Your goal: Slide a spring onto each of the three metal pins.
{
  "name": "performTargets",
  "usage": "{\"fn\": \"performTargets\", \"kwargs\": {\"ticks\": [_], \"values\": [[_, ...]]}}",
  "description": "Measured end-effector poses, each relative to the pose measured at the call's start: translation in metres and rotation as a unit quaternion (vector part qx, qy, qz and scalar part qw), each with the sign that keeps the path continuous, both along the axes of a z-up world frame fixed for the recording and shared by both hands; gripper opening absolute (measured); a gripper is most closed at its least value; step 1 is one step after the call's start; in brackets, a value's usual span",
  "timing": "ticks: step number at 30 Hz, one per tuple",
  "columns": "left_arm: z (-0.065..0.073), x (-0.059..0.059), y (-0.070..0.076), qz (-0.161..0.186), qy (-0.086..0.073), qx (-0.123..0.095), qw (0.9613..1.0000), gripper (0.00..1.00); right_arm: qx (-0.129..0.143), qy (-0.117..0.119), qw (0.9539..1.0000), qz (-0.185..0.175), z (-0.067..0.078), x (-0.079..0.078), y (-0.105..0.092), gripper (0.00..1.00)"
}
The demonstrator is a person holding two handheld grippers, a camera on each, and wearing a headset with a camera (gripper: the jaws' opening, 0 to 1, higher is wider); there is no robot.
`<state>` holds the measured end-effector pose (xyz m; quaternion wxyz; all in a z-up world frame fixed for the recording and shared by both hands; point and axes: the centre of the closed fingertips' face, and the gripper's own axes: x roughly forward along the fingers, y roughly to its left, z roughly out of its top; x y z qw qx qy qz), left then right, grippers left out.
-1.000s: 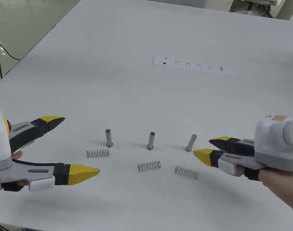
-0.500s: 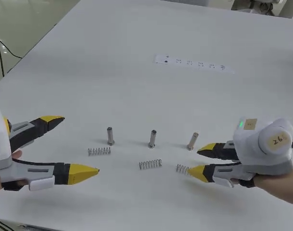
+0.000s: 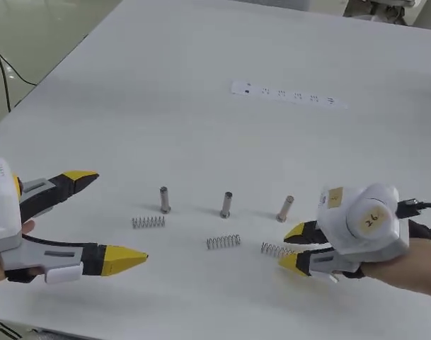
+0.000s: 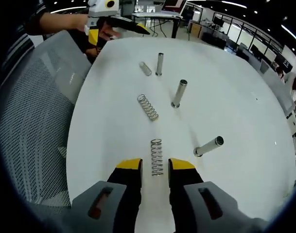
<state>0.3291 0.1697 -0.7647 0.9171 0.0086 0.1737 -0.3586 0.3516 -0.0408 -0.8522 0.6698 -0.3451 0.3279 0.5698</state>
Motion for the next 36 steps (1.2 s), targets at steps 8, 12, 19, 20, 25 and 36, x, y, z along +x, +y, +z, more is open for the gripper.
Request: {"fn": "performTargets", "kwargs": {"ticks": [8, 12, 19, 20, 25, 36], "values": [[-0.001, -0.002, 0.004, 0.003, 0.003, 0.002, 1.0, 0.96, -0.016, 0.005, 0.9998, 0.005, -0.009, 0.001, -0.004, 0.14], [-0.002, -0.003, 0.005, 0.005, 0.004, 0.002, 1.0, 0.96, -0.023, 0.0, 0.9996, 0.014, -0.011, 0.001, -0.005, 0.09], [-0.001, -0.002, 0.004, 0.004, 0.005, 0.002, 1.0, 0.96, -0.022, -0.008, 0.9995, 0.022, -0.007, 0.003, -0.005, 0.08], [0.0, -0.002, 0.004, 0.004, 0.005, 0.002, 1.0, 0.96, -0.02, -0.008, 0.9995, 0.022, -0.005, 0.003, -0.005, 0.08], [0.001, -0.003, 0.003, -0.001, 0.003, 0.002, 1.0, 0.96, -0.009, -0.012, 0.9997, 0.02, 0.005, 0.004, -0.005, 0.08], [-0.001, -0.011, -0.004, -0.018, 0.017, -0.008, 0.9997, 0.93, 0.017, -0.032, 0.9991, 0.023, 0.031, -0.002, -0.003, 0.08]]}}
